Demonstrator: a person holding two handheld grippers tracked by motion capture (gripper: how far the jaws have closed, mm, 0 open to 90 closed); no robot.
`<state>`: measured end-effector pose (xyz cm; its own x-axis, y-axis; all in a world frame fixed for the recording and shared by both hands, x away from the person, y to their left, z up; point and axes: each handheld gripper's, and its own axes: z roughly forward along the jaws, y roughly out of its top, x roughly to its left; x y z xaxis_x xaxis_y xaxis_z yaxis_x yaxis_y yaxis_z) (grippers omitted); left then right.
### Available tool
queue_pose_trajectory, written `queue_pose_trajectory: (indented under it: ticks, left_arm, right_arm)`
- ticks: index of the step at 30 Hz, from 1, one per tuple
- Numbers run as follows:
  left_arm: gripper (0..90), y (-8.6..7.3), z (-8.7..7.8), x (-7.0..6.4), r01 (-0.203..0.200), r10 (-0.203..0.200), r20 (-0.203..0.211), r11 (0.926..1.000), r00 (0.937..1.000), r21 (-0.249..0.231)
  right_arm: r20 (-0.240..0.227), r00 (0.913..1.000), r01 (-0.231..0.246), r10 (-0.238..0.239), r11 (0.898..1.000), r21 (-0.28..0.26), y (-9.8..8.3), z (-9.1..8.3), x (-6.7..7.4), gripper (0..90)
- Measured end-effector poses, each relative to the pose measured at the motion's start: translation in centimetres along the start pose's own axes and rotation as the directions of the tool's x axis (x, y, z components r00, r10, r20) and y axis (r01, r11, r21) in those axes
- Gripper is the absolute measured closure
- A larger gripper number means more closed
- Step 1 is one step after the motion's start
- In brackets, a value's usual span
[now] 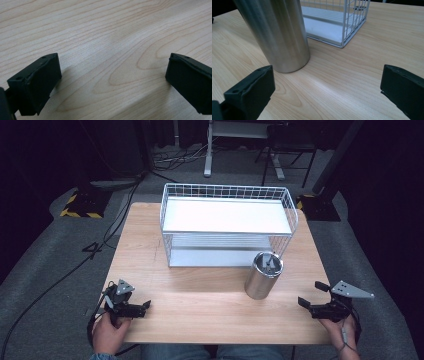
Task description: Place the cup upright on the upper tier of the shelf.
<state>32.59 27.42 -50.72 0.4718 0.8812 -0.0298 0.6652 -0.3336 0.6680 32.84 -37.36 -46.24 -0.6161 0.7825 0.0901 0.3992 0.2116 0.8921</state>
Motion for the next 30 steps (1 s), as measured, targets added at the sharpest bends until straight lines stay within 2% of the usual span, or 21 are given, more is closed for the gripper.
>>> queue_pose_trajectory:
  ticks: [8, 15, 30]
  left_arm:
    - [0.6, 0.0, 0.0, 0.0, 0.002, -0.002, -0.001, 1.0000, 1.0000, -0.001]
    - [0.6, 0.0, 0.0, 0.0, 0.001, -0.001, 0.000, 1.0000, 1.0000, 0.000]
    - [0.6, 0.0, 0.0, 0.0, 0.000, 0.000, 0.000, 1.0000, 1.0000, 0.000]
  right_arm:
    - [-0.003, 1.0000, 0.004, -0.004, 0.999, -0.047, 0.9, -0.3, 0.3, 0.0]
    - [-0.001, 0.9999, 0.013, -0.013, 0.998, -0.066, 1.6, -0.3, 0.6, 0.0]
    - [-0.031, 0.9977, 0.058, -0.060, 0.996, -0.066, 4.0, 2.0, 2.0, 0.0]
